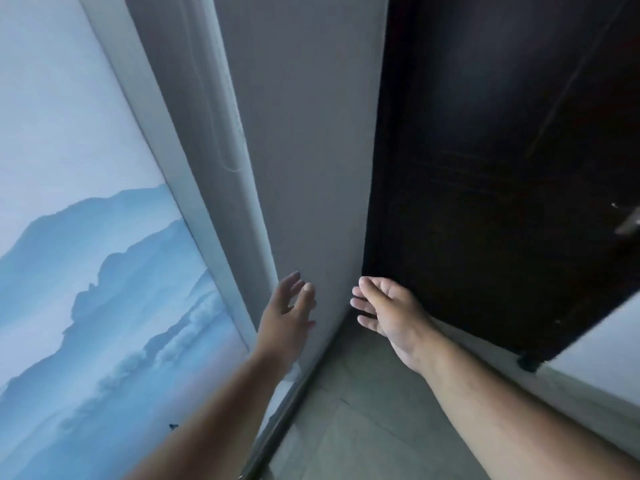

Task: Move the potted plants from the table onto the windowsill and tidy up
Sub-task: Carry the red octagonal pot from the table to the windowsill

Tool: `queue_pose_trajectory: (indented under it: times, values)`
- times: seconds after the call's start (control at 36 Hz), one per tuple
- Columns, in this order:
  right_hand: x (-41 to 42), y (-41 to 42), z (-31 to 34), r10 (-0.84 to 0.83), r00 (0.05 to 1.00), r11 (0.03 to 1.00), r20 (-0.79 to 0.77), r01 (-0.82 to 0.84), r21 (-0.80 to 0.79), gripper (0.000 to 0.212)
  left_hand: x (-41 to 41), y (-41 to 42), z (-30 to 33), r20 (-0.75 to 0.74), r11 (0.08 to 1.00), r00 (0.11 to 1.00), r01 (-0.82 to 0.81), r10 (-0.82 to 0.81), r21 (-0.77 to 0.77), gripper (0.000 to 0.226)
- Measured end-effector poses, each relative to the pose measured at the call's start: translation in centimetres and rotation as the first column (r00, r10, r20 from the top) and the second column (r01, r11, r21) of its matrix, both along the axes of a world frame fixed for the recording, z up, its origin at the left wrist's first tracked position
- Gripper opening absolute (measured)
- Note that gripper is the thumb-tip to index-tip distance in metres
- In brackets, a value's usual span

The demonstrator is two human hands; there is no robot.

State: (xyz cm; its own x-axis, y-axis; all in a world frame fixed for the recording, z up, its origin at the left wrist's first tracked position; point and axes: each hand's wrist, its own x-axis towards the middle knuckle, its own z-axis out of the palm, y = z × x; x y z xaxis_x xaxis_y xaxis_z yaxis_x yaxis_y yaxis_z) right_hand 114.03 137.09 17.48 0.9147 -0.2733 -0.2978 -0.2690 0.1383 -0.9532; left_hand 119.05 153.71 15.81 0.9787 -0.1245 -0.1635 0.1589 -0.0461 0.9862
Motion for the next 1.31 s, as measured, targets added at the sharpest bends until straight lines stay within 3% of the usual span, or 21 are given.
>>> queue_pose_trajectory:
  times: [0.25, 0.39, 0.58, 0.67, 0.83, 1.06, 1.17, 1.31]
  values:
    - [-15.8, -14.7, 1.7, -0.436, 0.898, 0.899, 0.058, 0.438, -0.019, 0.01, -9.1, -17.6, 1.7, 0.049, 0.897, 0.896, 0.44, -0.442, 0.042, 0.043]
    - [-28.7, -22.5, 2.1, -0.651, 0.755, 0.758, 0.075, 0.651, 0.026, 0.009, -18.9, -28.8, 2.2, 0.072, 0.764, 0.761, 0.642, -0.645, 0.068, 0.039]
    - [-47.3, -31.3, 1.0, -0.841, 0.539, 0.541, 0.043, 0.838, 0.076, 0.017, -34.3, -40.8, 0.6, 0.055, 0.594, 0.592, 0.803, -0.804, 0.043, 0.033]
    - [-55.5, -34.3, 0.9, -0.896, 0.443, 0.444, 0.028, 0.894, 0.061, 0.017, -41.3, -45.5, -0.1, 0.037, 0.514, 0.513, 0.857, -0.858, 0.034, 0.034]
    - [-67.0, -38.4, 1.0, -0.953, 0.303, 0.304, 0.019, 0.95, 0.069, 0.048, -51.0, -52.0, 0.0, 0.037, 0.331, 0.329, 0.941, -0.944, 0.07, 0.046]
    - [-74.8, -43.7, -1.5, -0.983, 0.183, 0.181, -0.009, 0.981, 0.075, 0.047, -58.7, -60.1, -1.2, 0.016, 0.222, 0.222, 0.969, -0.975, 0.112, 0.045]
    - [-77.4, -47.5, -2.5, -0.984, 0.178, 0.177, -0.019, 0.983, 0.04, 0.051, -61.1, -65.3, -2.3, -0.006, 0.208, 0.209, 0.976, -0.978, 0.064, 0.045]
    - [-80.1, -53.2, -3.1, -0.986, 0.162, 0.164, -0.037, 0.985, -0.057, 0.041, -63.2, -72.0, -3.9, -0.041, 0.198, 0.198, 0.98, -0.979, -0.002, 0.044]
